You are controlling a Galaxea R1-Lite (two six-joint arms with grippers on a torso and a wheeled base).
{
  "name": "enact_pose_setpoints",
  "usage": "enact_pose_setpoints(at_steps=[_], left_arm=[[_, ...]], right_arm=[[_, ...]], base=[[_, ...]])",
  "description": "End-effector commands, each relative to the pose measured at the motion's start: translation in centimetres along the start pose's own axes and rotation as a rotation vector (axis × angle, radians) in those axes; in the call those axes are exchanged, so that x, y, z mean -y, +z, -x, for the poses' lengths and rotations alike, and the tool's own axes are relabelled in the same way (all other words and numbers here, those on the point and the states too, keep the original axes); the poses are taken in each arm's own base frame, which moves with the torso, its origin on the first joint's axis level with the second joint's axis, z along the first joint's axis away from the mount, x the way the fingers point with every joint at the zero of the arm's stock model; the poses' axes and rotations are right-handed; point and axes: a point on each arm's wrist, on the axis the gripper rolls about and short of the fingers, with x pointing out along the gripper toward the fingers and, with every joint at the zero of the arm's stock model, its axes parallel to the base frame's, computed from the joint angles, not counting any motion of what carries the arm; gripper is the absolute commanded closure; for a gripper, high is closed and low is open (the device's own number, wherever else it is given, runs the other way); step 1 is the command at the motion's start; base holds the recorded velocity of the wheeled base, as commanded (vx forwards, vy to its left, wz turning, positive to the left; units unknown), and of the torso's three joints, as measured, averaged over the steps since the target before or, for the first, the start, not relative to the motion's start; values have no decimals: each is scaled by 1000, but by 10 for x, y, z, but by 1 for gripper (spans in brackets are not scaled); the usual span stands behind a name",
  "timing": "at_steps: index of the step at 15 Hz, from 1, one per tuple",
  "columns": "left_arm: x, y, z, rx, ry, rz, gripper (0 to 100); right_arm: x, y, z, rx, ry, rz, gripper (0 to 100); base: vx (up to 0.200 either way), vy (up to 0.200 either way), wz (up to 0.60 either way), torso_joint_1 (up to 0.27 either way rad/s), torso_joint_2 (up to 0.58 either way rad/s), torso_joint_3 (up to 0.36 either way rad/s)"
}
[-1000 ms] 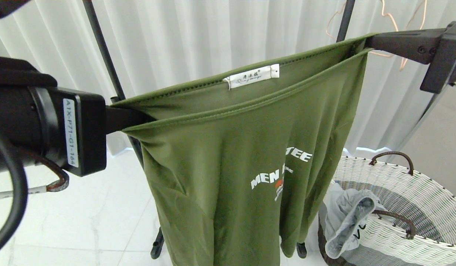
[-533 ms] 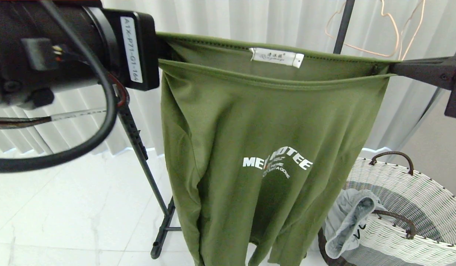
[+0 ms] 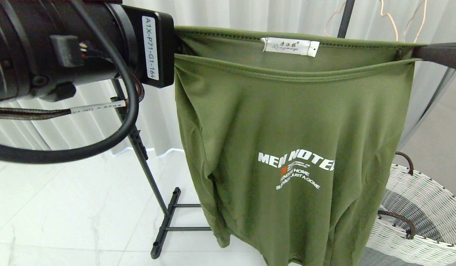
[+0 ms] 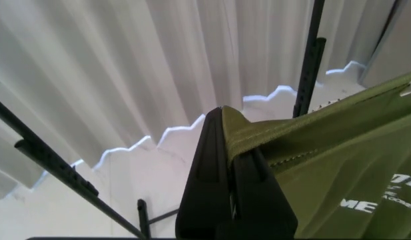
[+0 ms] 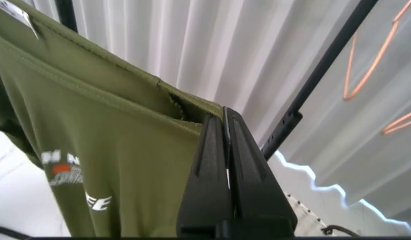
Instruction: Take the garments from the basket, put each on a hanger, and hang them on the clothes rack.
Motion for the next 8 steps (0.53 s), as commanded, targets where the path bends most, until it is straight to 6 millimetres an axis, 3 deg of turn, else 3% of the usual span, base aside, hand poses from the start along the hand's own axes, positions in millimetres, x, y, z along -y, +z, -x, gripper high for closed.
enact_pose_setpoints(at_steps=[1, 8], left_arm=[[0, 4, -1, 13, 2, 4, 100], [0, 16, -6, 41, 7, 15, 100]], right_arm=[[1, 5, 2, 17, -4, -1, 100], [2, 9, 3, 30, -6, -3, 100]], base=[[0, 0, 0, 0, 0, 0], [0, 0, 0, 0, 0, 0]])
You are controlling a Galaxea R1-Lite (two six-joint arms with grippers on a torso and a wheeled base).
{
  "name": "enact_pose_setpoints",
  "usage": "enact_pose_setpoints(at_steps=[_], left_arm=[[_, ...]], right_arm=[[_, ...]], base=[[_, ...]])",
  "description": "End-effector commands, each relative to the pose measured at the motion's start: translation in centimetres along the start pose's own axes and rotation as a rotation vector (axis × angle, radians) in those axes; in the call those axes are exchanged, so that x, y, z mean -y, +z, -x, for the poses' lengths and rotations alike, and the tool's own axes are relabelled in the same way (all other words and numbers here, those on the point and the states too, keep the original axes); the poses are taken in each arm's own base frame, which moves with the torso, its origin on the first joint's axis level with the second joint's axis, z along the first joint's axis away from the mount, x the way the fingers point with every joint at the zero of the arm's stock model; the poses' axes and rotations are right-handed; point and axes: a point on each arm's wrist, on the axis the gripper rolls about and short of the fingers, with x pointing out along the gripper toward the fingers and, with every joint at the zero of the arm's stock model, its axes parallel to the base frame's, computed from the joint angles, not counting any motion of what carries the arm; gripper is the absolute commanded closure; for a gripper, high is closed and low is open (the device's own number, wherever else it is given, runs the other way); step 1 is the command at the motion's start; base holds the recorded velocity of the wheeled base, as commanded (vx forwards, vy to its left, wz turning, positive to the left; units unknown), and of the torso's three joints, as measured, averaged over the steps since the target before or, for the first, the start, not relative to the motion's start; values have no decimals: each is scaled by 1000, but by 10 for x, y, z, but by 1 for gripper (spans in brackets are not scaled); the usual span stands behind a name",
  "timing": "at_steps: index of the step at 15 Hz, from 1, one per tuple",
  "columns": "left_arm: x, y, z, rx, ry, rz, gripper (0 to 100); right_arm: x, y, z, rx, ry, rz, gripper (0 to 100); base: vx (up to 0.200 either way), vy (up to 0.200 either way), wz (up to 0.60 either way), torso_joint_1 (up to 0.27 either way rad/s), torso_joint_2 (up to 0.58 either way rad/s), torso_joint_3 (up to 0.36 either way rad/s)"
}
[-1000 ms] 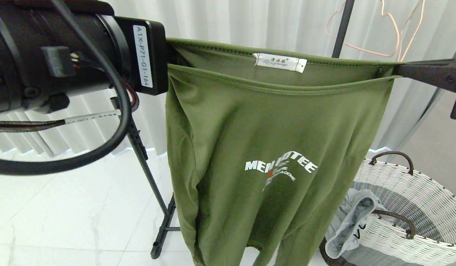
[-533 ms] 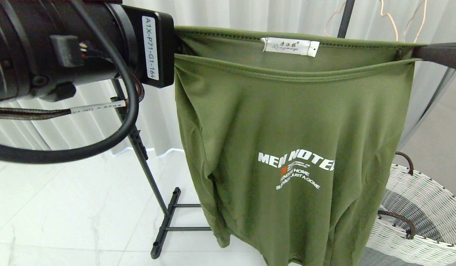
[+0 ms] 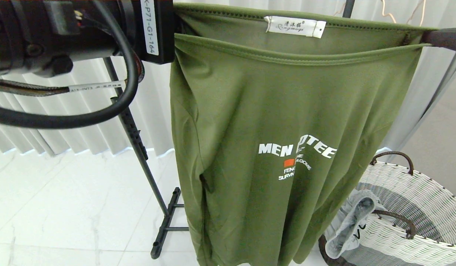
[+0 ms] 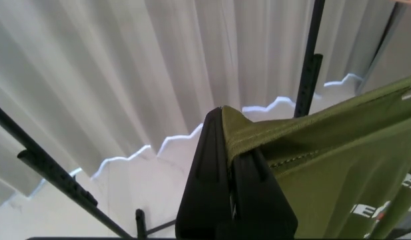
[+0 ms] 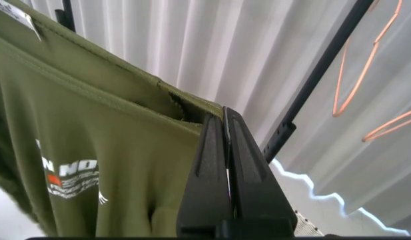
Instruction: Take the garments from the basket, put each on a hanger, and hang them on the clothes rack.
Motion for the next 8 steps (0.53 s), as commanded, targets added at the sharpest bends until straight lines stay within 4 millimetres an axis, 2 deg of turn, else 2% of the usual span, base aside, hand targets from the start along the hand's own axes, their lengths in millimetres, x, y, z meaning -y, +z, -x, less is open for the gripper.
enact_pose_setpoints(at_steps=[1, 5, 6, 8], left_arm=[[3, 2, -6, 2, 0, -1, 100], [2, 4, -5, 8, 3, -17, 100], [2, 4, -5, 8, 3, -16, 100], [1, 4, -4, 9, 5, -15, 100]], right_arm=[[0, -1, 0, -3, 3, 0, 100], [0, -1, 1, -2, 1, 0, 100], [-1, -2, 1, -6, 2, 1, 0], [-1, -3, -1, -12, 1, 1, 0]], base=[[0, 0, 0, 0, 0, 0], [0, 0, 0, 0, 0, 0], [0, 0, 0, 0, 0, 0], [0, 0, 0, 0, 0, 0]])
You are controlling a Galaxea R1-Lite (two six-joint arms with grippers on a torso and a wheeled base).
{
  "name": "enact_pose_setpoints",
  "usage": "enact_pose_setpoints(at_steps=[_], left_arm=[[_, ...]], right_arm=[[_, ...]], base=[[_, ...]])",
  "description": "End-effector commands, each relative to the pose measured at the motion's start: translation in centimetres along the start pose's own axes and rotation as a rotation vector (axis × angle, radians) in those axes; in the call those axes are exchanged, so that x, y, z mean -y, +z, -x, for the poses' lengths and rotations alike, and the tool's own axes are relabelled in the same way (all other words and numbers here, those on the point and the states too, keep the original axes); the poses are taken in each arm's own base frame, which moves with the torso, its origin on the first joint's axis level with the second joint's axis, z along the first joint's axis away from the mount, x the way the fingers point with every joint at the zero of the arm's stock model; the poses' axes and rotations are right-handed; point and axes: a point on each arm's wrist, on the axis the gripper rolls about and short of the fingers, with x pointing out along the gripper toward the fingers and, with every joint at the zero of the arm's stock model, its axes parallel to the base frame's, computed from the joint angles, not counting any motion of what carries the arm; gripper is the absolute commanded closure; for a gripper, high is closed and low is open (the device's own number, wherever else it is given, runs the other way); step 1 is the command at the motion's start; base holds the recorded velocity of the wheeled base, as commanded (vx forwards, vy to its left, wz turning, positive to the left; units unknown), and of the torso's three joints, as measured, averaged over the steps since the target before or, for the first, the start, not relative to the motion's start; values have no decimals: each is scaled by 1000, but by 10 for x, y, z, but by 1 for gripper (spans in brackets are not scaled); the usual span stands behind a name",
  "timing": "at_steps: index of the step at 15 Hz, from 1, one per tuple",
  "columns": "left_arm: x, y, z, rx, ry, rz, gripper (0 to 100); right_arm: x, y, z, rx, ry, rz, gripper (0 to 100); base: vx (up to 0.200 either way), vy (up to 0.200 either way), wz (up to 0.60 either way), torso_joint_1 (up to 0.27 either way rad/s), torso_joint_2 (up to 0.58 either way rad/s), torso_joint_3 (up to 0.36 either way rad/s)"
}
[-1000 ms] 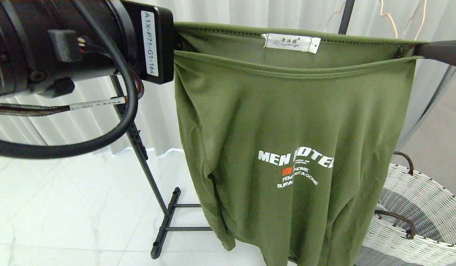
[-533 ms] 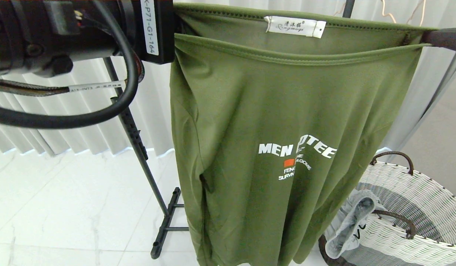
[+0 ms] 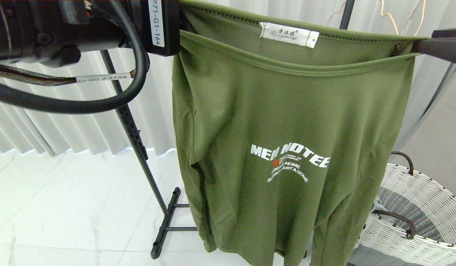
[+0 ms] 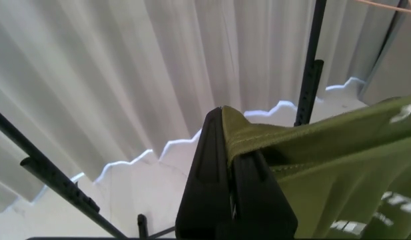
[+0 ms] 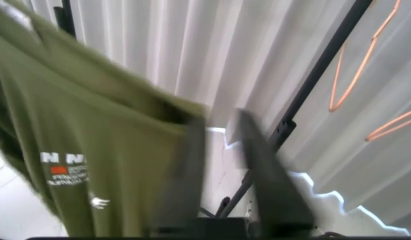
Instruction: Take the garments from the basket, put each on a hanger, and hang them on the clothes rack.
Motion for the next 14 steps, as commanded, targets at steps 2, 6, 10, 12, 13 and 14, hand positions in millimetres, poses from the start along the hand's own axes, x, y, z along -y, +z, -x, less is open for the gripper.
enact_pose_setpoints(at_steps=[2, 6, 10, 12, 13, 14], left_arm=[[-3, 1, -3, 0, 18, -1, 100], [-20, -4, -14, -25, 108, -23, 100], [-31, -2, -14, -21, 147, -16, 100], [-38, -3, -13, -26, 174, -53, 100], [-42, -3, -13, -30, 190, -77, 100], [-51, -3, -13, -34, 222, -109, 100]], right_arm=[[-1, -6, 4, -13, 7, 3, 0], [0, -9, 26, 6, 16, 0, 0], [8, -15, 31, -37, -43, 2, 0], [24, -35, 32, -229, -193, 16, 0], [28, -40, 33, -283, -241, 30, 0], [35, -50, 33, -358, -330, 67, 0]], base=[[0, 0, 0, 0, 0, 0], [0, 0, 0, 0, 0, 0], [0, 0, 0, 0, 0, 0], [0, 0, 0, 0, 0, 0], [0, 0, 0, 0, 0, 0], [0, 0, 0, 0, 0, 0]])
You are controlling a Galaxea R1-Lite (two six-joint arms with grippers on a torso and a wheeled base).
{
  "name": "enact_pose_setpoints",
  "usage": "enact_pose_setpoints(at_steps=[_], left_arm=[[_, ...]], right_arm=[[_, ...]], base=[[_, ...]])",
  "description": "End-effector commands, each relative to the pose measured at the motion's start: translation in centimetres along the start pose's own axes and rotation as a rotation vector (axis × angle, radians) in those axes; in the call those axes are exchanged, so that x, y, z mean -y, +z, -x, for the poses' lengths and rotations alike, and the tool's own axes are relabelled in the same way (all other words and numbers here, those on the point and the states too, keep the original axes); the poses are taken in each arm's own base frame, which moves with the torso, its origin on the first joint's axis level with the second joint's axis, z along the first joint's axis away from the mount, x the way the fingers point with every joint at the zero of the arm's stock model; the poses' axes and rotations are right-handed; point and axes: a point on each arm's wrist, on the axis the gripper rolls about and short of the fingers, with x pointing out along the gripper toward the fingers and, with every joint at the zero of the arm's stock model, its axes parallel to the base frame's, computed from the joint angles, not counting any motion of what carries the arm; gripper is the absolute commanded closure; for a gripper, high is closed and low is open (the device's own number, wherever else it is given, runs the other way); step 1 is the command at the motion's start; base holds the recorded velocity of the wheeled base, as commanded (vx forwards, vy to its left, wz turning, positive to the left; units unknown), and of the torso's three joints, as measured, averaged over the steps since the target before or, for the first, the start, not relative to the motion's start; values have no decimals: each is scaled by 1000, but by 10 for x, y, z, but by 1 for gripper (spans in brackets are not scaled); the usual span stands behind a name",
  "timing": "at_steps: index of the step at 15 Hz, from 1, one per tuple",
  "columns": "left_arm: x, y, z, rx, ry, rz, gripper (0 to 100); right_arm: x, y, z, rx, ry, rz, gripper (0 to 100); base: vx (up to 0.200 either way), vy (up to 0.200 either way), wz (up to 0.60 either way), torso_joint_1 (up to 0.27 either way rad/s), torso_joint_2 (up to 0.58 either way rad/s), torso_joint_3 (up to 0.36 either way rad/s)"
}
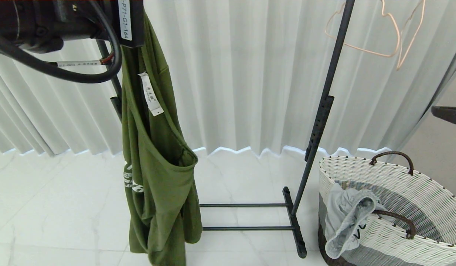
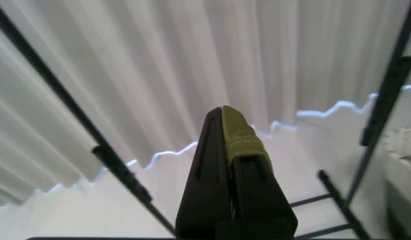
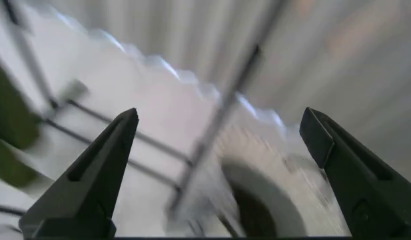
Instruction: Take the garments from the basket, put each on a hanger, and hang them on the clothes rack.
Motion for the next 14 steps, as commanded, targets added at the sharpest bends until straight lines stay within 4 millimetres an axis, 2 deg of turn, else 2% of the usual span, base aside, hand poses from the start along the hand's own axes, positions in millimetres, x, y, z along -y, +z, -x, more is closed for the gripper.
enact_pose_setpoints(at_steps=[1, 4, 7, 14], left_arm=[[-12, -1, -2, -5, 46, -13, 100], [-14, -1, 1, -3, 48, -11, 100], [-14, -1, 2, -2, 48, -10, 100], [-17, 0, 6, 6, 50, -36, 100]], right_arm=[[13, -19, -8, -125, -158, 55, 0], [17, -31, -13, -148, -228, 119, 0], [18, -32, -16, -158, -282, 179, 0], [20, -29, -8, -133, -311, 161, 0]], base=[[0, 0, 0, 0, 0, 0], [0, 0, 0, 0, 0, 0], [0, 0, 0, 0, 0, 0], [0, 0, 0, 0, 0, 0]])
